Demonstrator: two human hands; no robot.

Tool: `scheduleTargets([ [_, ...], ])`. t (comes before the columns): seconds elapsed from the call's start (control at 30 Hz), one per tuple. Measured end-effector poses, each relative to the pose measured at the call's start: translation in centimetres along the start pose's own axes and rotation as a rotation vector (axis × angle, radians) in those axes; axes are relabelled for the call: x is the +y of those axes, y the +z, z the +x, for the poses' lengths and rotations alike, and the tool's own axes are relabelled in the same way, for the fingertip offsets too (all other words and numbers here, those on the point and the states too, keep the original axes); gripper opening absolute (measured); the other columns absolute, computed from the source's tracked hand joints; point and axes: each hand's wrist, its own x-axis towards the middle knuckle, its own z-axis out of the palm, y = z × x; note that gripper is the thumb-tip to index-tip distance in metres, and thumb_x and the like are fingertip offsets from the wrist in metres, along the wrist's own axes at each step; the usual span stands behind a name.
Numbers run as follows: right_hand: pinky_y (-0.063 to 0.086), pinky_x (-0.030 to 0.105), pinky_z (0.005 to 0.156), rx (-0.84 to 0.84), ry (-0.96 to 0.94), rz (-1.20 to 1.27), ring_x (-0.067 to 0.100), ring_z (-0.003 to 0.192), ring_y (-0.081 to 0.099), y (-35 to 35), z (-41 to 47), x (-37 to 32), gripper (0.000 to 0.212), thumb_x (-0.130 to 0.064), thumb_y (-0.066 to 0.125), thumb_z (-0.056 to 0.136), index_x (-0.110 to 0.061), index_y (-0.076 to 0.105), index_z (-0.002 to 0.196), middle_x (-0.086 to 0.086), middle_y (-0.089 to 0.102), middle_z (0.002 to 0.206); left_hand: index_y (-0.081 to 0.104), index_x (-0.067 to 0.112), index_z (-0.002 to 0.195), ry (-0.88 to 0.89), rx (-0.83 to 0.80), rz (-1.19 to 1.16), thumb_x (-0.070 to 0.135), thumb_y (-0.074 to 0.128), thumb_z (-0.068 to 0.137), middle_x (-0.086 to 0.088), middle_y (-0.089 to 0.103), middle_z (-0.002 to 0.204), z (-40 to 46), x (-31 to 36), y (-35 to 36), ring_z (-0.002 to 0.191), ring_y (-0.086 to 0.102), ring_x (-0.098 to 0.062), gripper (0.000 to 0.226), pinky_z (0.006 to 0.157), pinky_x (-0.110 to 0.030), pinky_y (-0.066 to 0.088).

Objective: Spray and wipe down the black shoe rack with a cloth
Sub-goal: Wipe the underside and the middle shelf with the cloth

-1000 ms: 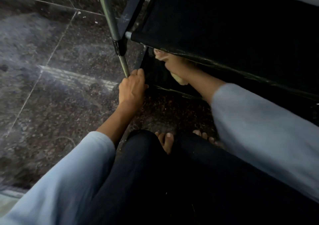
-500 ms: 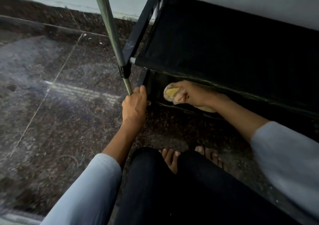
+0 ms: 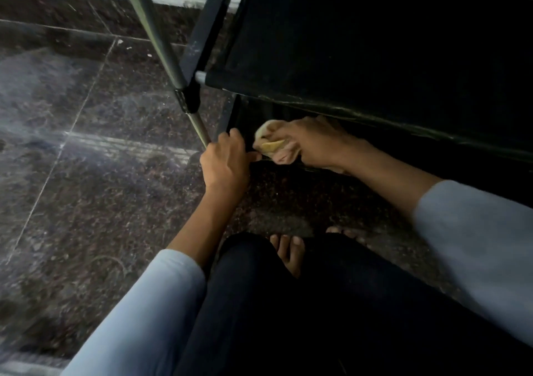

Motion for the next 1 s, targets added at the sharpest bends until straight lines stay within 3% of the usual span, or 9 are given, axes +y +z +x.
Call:
scheduleTargets([
  [0.2, 0.041, 0.032, 0.097, -0.108, 0.26, 0.331, 0.022, 0.112, 0.052, 0.5, -4.8, 8.3, 0.048, -0.004, 0.057, 0.088, -0.025, 0.053, 0.131, 0.0, 0.054, 0.122, 0.058, 0.002, 0.107, -0.053, -0.037, -0.048, 0.035, 0.067, 0.085, -0.017, 0.06, 0.109, 0.3, 0.8, -0.9, 0.105, 0.056, -0.038, 0.04, 0.07, -0.041, 0.042],
  [0.27, 0.037, 0.032, 0.101, -0.08, 0.328, 0.382, 0.023, 0.115, 0.049, 0.6, -5.1, 9.4, 0.032, -0.005, 0.049, 0.093, -0.025, 0.06, 0.115, -0.001, 0.052, 0.122, 0.059, 0.002, 0.108, -0.095, -0.065, -0.074, 0.029, 0.07, 0.084, -0.017, 0.061, 0.11, 0.4, 1.5, -1.3, 0.106, 0.057, -0.037, 0.038, 0.07, -0.041, 0.041],
  [0.33, 0.034, 0.016, 0.094, 0.044, 0.318, 0.52, 0.01, 0.107, 0.052, 0.9, -4.0, 7.9, 0.02, -0.013, 0.049, 0.097, -0.025, 0.065, 0.097, -0.008, 0.055, 0.116, 0.056, 0.004, 0.111, -0.12, -0.059, -0.113, 0.026, 0.072, 0.082, -0.016, 0.059, 0.114, 0.3, 2.0, -1.6, 0.108, 0.056, -0.037, 0.04, 0.075, -0.044, 0.044],
  [0.37, 0.033, 0.011, 0.094, 0.13, 0.308, 0.513, 0.005, 0.107, 0.052, 0.9, -2.9, 6.4, 0.017, -0.021, 0.051, 0.097, -0.022, 0.067, 0.104, -0.01, 0.055, 0.12, 0.053, 0.004, 0.112, -0.11, -0.046, -0.135, 0.026, 0.073, 0.081, -0.016, 0.057, 0.115, 0.3, 2.1, -1.5, 0.109, 0.055, -0.036, 0.043, 0.076, -0.045, 0.044],
  [0.43, 0.035, 0.024, 0.105, 0.207, 0.219, 0.433, 0.013, 0.121, 0.05, 1.5, -0.1, 3.0, 0.034, -0.023, 0.053, 0.096, -0.022, 0.059, 0.13, -0.002, 0.052, 0.136, 0.052, 0.006, 0.114, -0.043, -0.048, -0.207, 0.032, 0.075, 0.077, -0.015, 0.056, 0.116, 0.4, 1.7, -1.0, 0.11, 0.053, -0.035, 0.051, 0.078, -0.046, 0.044],
  [0.5, 0.038, 0.038, 0.107, 0.139, 0.038, 0.345, 0.022, 0.127, 0.047, 2.2, 1.7, -0.4, 0.051, -0.019, 0.056, 0.091, -0.032, 0.047, 0.139, 0.001, 0.047, 0.144, 0.055, 0.005, 0.114, 0.022, -0.077, -0.324, 0.037, 0.077, 0.074, -0.015, 0.057, 0.114, 0.5, 1.3, -0.2, 0.107, 0.055, -0.033, 0.056, 0.08, -0.043, 0.045],
  [0.6, 0.039, 0.044, 0.103, 0.076, 0.076, 0.14, 0.03, 0.133, 0.04, 2.0, 2.0, -1.7, 0.065, -0.027, 0.06, 0.086, -0.043, 0.034, 0.143, -0.005, 0.033, 0.153, 0.061, 0.005, 0.115, 0.004, -0.085, -0.397, 0.039, 0.075, 0.075, -0.015, 0.058, 0.112, 0.3, 1.4, 0.5, 0.105, 0.056, -0.032, 0.055, 0.079, -0.041, 0.046],
  [0.87, 0.036, 0.025, 0.08, 0.064, 0.346, 0.269, 0.02, 0.116, 0.055, 1.5, -6.0, 6.7, 0.033, -0.044, 0.051, 0.087, -0.045, 0.057, 0.12, -0.007, 0.058, 0.129, 0.056, 0.003, 0.114, -0.012, -0.088, -0.289, 0.038, 0.069, 0.081, -0.017, 0.054, 0.117, 0.4, 1.6, 1.2, 0.11, 0.051, -0.034, 0.049, 0.086, -0.048, 0.048],
  [1.0, 0.031, 0.017, 0.077, -0.047, 0.507, 0.304, 0.017, 0.116, 0.05, 0.0, -9.6, 10.4, 0.039, -0.013, 0.053, 0.093, -0.028, 0.055, 0.129, -0.008, 0.053, 0.124, 0.055, 0.004, 0.114, -0.014, -0.085, -0.291, 0.042, 0.071, 0.079, -0.015, 0.054, 0.118, 0.5, 1.5, 1.2, 0.112, 0.051, -0.033, 0.054, 0.083, -0.048, 0.048],
])
